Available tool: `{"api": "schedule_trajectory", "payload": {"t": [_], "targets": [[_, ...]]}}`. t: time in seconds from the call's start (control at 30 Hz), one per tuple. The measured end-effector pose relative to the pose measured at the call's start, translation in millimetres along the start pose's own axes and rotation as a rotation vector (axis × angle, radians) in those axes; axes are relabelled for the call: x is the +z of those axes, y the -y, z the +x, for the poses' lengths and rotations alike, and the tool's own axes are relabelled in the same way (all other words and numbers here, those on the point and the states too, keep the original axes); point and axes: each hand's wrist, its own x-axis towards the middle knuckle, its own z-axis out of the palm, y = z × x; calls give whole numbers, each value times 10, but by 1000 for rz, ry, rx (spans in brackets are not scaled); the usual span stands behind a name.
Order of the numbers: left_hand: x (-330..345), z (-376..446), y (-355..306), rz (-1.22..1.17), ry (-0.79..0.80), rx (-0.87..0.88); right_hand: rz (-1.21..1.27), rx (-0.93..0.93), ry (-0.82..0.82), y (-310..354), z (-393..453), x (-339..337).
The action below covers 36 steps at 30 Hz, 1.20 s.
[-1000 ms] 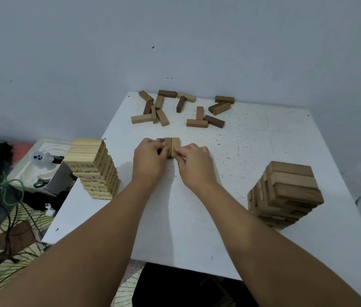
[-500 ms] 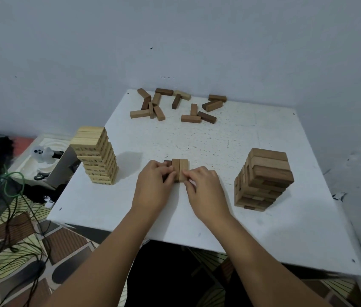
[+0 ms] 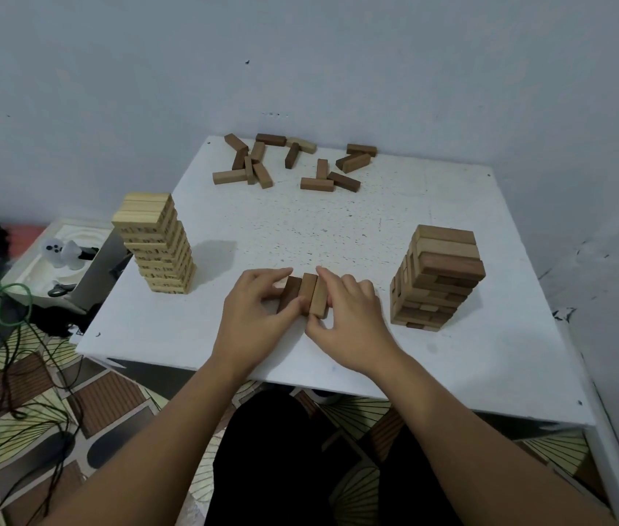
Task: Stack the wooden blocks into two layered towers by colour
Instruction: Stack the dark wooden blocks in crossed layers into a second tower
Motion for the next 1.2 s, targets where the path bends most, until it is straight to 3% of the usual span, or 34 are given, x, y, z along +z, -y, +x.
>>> {"api": "schedule_trajectory", "payload": {"t": [0.67, 0.77, 0.9, 1.0, 1.1, 1.2], "targets": [[19, -90, -10, 78, -28, 12, 85, -35, -62, -45, -91, 14], [-88, -44, -70, 44, 93, -75, 91, -24, -80, -59, -104, 5], [-367, 195, -176, -5, 511, -217, 91, -29, -36, -56, -103, -46], [-434, 365, -234, 24, 704, -284, 137, -9, 16, -73, -109, -81], [-443, 419, -239, 91, 745, -272, 184, 19, 94, -91, -103, -144], [-439, 372, -213, 112, 688, -209, 210, 27, 154, -85, -86, -188]]}}
